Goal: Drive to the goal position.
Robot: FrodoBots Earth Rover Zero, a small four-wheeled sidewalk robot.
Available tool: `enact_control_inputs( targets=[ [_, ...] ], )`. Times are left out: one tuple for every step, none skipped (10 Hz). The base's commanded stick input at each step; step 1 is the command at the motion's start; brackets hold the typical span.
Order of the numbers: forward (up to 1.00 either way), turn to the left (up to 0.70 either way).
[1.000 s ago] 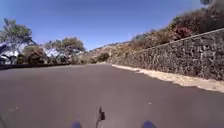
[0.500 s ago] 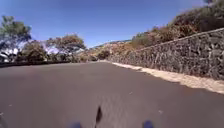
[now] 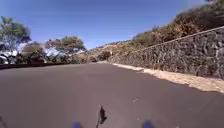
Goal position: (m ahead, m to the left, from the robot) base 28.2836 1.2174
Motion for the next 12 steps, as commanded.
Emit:
enact_control_inputs(
  targets=[
    [0.7,0.0],
    [0.7,0.0],
    [0.7,0.0],
    [0.7,0.0],
    [0.7,0.0],
    [0.7,0.0],
    [0.7,0.0],
    [0.7,0.0],
    [0.7,0.0],
    [0.7,0.0],
    [0.7,0.0],
    [0.7,0.0]
  ],
)
